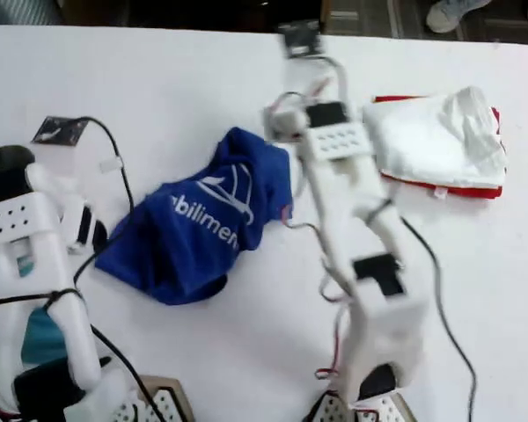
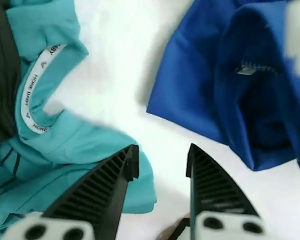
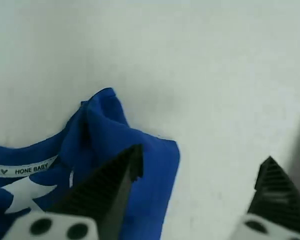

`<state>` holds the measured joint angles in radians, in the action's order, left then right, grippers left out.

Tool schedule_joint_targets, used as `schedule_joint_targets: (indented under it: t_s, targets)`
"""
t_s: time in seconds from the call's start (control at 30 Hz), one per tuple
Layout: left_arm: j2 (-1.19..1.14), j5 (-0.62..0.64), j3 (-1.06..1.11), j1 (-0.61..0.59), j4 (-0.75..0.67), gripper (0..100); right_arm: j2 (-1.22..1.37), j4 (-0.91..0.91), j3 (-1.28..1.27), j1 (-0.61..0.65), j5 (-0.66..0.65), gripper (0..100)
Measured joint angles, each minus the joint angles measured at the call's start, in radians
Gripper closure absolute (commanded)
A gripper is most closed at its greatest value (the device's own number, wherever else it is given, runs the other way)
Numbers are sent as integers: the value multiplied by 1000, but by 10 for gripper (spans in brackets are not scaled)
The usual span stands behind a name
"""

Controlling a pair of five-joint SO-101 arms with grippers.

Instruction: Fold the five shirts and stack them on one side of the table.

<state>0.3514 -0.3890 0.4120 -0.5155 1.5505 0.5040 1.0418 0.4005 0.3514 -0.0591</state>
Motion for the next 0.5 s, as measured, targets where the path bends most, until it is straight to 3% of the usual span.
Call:
schedule_joint_targets:
  t_s: [0.5]
  targets:
    - [0, -9, 3, -40, -3, 823, 710, 347, 867, 75, -40, 659]
